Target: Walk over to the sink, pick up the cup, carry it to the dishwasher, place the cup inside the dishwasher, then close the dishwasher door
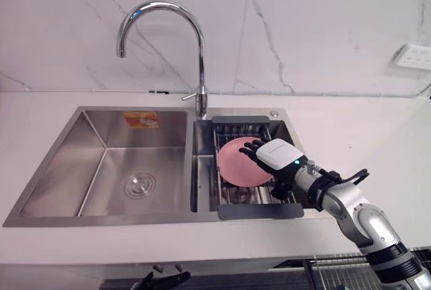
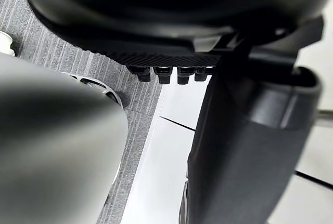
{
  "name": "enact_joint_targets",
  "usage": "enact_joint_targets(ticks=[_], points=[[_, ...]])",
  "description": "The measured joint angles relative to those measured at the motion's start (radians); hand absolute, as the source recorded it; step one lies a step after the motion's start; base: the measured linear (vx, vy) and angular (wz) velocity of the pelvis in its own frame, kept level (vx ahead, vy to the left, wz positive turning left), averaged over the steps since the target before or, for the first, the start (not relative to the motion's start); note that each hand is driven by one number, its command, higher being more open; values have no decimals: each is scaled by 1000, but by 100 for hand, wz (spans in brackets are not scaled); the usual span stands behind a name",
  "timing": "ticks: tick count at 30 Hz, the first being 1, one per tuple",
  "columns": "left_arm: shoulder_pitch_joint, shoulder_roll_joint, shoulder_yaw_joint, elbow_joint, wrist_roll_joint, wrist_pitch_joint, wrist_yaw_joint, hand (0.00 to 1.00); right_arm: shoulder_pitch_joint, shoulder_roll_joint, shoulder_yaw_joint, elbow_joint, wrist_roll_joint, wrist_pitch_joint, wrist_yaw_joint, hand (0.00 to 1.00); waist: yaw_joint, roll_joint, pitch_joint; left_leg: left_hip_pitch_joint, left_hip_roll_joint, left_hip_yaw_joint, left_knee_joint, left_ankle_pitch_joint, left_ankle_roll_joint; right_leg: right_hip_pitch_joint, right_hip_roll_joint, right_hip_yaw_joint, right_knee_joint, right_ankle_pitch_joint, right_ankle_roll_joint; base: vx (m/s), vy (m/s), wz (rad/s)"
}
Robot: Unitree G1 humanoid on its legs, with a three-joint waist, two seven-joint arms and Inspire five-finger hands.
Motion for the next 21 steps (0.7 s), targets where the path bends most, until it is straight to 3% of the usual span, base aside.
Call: enact_joint_targets(ticks=[21], points=[[-1, 1, 4, 5, 7, -17, 0, 100, -55, 26, 74, 132, 1, 21, -17, 100, 13, -2, 1, 4, -1, -22, -27, 25, -3, 8, 1, -3, 0, 0, 0, -16, 30, 3]])
